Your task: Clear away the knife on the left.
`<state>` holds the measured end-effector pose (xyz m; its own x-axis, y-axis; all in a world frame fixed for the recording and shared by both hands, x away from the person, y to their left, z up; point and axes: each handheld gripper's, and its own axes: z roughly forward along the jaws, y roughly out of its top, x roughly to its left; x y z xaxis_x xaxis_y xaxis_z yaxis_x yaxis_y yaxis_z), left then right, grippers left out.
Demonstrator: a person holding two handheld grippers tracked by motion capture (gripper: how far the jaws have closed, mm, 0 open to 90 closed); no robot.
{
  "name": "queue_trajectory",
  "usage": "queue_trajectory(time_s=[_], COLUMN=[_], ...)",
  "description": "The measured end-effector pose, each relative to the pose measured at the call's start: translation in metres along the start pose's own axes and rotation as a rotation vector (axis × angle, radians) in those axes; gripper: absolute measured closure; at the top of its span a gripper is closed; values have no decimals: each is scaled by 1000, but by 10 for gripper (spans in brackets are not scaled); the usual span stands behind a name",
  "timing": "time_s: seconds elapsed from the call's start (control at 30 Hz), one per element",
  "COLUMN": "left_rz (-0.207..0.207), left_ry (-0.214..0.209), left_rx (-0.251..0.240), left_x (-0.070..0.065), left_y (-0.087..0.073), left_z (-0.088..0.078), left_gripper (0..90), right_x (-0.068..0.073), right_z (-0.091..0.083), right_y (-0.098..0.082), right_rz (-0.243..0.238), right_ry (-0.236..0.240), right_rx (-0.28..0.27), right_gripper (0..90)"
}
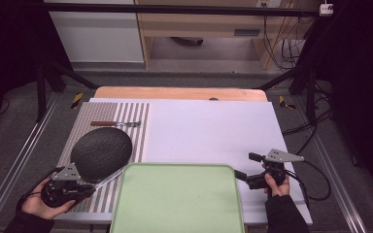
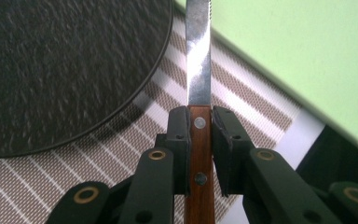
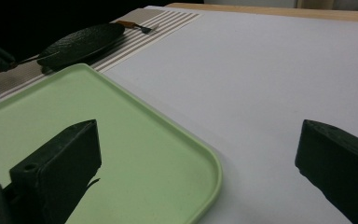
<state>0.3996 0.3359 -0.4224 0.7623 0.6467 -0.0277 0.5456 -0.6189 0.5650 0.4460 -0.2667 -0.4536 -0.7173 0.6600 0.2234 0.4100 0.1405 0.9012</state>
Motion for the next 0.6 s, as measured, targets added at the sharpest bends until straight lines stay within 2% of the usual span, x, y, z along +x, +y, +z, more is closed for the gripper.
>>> queue_trajectory(time_s=[0.33,0.6], left_rz=[-43,-90], left_ry=[34,35], left_rx=[-61,-111], left_x=[-15,-25], left_y=[15,24], left_z=[5,9], left_gripper=[771,771], right_x=[0,0], right_z=[0,0], right_y=[0,0], right_rz=[0,0], right_ry=[-1,-1], right_rx=[0,0], right_gripper=[8,8])
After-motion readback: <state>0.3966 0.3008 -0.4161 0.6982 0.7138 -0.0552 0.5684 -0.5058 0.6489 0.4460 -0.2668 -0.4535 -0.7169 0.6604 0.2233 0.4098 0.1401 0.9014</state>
